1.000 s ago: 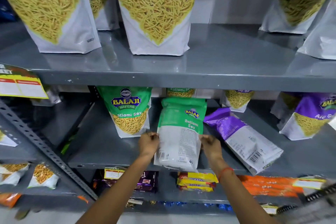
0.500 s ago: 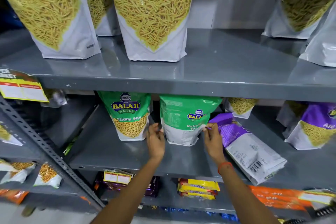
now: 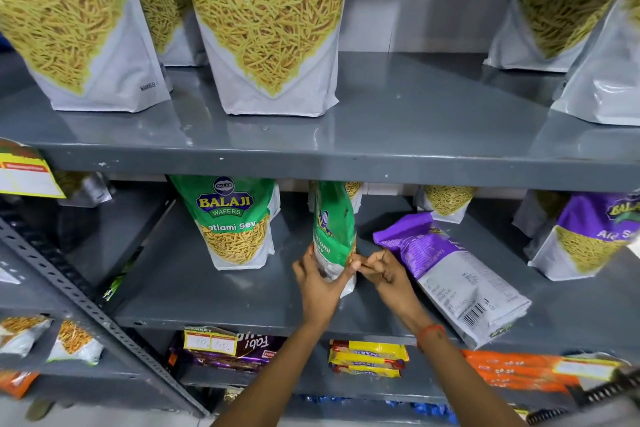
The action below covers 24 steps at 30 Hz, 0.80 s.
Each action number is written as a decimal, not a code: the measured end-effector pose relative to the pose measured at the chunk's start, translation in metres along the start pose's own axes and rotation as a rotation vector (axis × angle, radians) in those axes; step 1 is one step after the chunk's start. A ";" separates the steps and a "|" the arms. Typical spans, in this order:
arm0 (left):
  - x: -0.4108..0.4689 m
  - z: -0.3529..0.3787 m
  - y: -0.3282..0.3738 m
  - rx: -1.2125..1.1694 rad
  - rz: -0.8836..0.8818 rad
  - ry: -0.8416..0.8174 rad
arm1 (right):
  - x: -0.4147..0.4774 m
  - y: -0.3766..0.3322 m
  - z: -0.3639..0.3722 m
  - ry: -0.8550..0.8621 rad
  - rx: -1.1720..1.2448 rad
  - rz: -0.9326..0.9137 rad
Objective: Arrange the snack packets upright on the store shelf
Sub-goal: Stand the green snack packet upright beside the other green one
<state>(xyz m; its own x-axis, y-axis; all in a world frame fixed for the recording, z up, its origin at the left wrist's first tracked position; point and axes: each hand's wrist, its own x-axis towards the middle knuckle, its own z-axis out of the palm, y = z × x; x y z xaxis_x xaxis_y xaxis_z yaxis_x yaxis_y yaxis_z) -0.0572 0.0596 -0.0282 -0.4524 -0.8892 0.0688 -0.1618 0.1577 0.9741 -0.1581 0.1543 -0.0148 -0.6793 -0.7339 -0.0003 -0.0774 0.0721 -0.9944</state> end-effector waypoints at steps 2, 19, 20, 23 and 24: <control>0.005 0.003 0.004 0.059 0.029 0.091 | 0.000 -0.004 -0.002 -0.062 0.031 0.021; 0.061 -0.046 -0.003 -0.215 -0.041 -0.213 | 0.037 0.001 0.002 -0.025 -0.088 0.124; 0.062 -0.046 -0.004 -0.193 -0.045 -0.203 | 0.036 0.003 0.004 -0.003 -0.121 0.122; 0.055 -0.044 -0.007 -0.127 -0.029 -0.177 | 0.029 0.003 0.008 0.034 -0.126 0.123; 0.048 -0.042 -0.006 -0.104 -0.016 -0.156 | 0.025 0.002 0.009 0.066 -0.119 0.107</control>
<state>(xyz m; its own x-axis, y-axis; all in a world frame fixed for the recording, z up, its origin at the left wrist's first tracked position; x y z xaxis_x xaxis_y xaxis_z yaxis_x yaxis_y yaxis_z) -0.0414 -0.0018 -0.0223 -0.5820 -0.8127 0.0272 -0.0816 0.0917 0.9924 -0.1690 0.1299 -0.0175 -0.7342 -0.6722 -0.0952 -0.0848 0.2299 -0.9695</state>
